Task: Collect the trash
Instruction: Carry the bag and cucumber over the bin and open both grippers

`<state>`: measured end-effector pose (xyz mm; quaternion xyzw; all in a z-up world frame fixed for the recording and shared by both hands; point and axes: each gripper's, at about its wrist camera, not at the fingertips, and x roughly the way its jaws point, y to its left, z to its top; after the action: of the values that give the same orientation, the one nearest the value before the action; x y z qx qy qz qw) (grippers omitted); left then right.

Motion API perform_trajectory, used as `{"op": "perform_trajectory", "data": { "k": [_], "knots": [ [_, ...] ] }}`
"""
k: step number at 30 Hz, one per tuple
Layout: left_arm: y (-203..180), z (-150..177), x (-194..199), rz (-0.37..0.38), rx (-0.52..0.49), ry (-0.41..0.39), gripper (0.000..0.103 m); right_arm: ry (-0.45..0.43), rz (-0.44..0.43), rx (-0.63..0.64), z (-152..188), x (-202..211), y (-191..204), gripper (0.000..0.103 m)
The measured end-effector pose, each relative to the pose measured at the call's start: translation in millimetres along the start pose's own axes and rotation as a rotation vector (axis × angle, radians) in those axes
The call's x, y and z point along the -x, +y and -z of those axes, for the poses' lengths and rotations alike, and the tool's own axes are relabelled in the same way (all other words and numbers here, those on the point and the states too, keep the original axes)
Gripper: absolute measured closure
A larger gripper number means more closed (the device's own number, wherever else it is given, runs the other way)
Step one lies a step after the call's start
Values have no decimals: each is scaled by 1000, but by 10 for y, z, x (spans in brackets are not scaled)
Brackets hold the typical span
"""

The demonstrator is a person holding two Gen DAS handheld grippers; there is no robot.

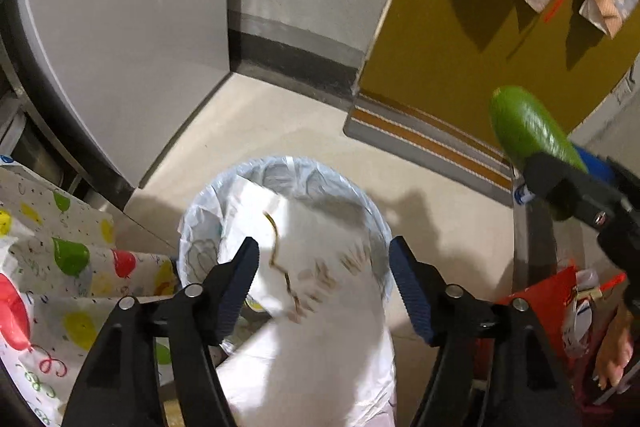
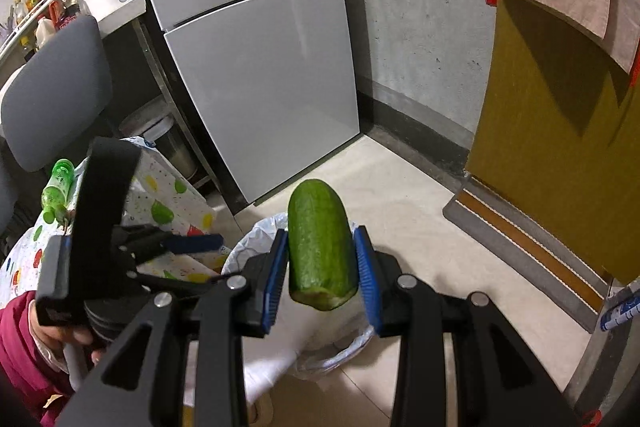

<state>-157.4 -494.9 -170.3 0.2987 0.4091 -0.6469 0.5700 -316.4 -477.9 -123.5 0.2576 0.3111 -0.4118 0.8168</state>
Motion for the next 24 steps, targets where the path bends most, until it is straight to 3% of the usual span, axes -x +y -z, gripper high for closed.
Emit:
{"op": "perform_trajectory", "data": {
  "k": [5,11,12,13,14,24],
  "knots": [
    [198,14,198,-68,27,-44,33,26,-23,22,42,-81,43,69],
    [490,104,695,-152,105,-142,33,157,-90,74,300,-475,279,68],
    [526,126,775,-164,112,-156,33,189,-79,96,339,-600,318,64],
    [549,148,831,-174,116,-165,33,211,-43,114,360,-702,341,45],
    [585,181,925,-183,123,-180,33,210,-19,120,368,-744,357,39],
    [842,566,1604,-273,190,-274,33,63,-7,152,3,-277,606,38]
  ]
}}
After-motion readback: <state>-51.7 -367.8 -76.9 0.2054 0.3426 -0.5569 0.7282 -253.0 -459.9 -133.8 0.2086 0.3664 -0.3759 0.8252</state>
